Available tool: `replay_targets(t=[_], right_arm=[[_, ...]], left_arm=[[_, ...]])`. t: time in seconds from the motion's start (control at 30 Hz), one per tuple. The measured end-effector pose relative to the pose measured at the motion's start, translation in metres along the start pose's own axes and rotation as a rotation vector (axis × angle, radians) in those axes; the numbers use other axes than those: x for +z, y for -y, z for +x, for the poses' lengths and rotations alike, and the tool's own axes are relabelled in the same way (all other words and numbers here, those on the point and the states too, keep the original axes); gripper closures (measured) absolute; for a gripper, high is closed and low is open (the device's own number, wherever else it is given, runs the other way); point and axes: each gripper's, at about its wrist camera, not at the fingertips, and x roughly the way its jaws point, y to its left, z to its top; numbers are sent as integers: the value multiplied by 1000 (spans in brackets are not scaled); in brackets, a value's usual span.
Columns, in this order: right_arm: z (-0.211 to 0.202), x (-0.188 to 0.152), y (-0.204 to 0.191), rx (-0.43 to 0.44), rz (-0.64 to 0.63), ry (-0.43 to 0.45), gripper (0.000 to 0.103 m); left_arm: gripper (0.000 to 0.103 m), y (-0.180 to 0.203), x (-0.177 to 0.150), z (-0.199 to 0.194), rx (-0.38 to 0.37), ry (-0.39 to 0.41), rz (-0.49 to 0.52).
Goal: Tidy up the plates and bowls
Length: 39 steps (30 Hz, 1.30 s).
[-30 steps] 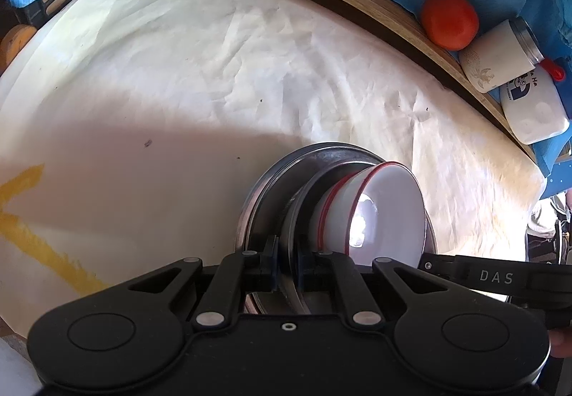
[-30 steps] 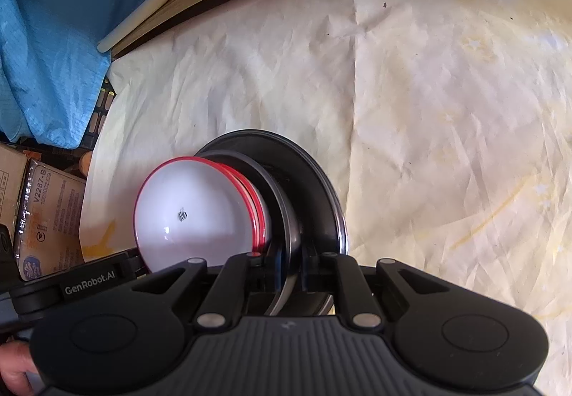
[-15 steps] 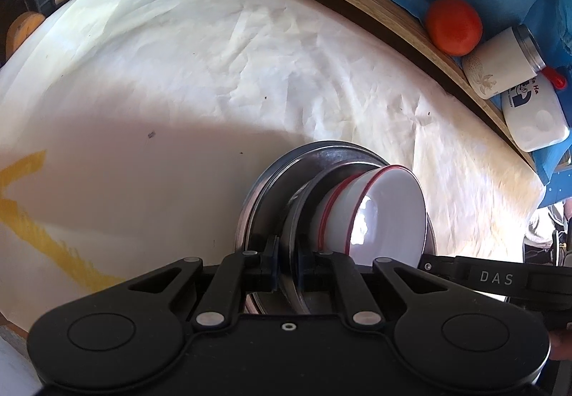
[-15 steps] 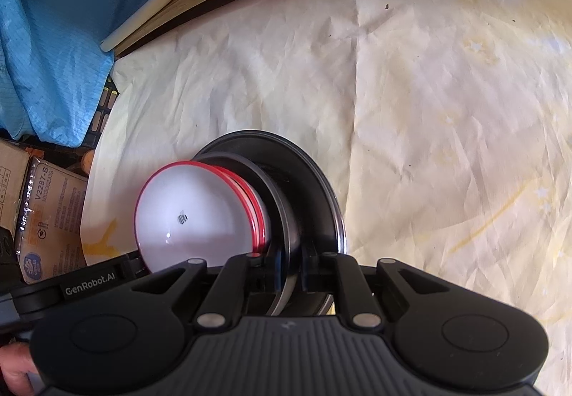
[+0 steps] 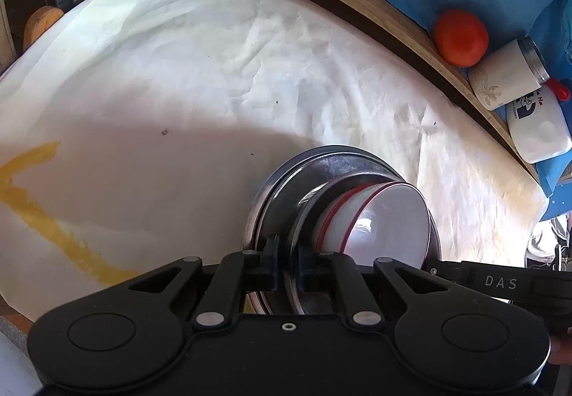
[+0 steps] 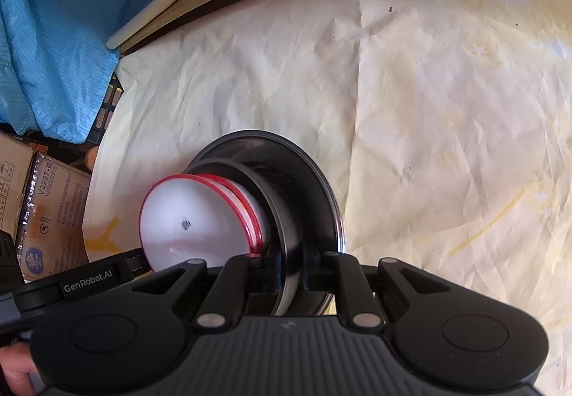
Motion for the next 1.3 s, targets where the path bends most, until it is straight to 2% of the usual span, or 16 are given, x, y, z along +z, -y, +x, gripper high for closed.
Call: replay_targets(t=[0.5, 0.8, 0.87, 1.0, 1.1, 1.13, 1.17, 1.3], right_arm=[[-3, -1, 1, -7, -11, 9, 89], [-13, 1, 3, -8, -24, 44, 81], [-16, 2, 3, -8, -27, 55, 77], [-25, 2, 5, 0, -33, 80, 72], [-29, 1, 5, 7, -40, 95, 61], [-29, 0, 4, -25, -51, 104, 46], [-30, -1, 3, -46, -68, 117, 40], [-36, -7, 8, -6, -54, 148, 37]], left_arm=[[86, -1, -5, -5, 4, 28, -25], [84, -1, -5, -8, 15, 43, -24], [82, -1, -6, -9, 20, 47, -23], [73, -2, -7, -12, 35, 63, -32], [68, -5, -9, -15, 42, 76, -43], [67, -6, -10, -16, 45, 81, -47], [64, -6, -11, -18, 46, 86, -48], [58, -5, -16, -25, 52, 118, -45]])
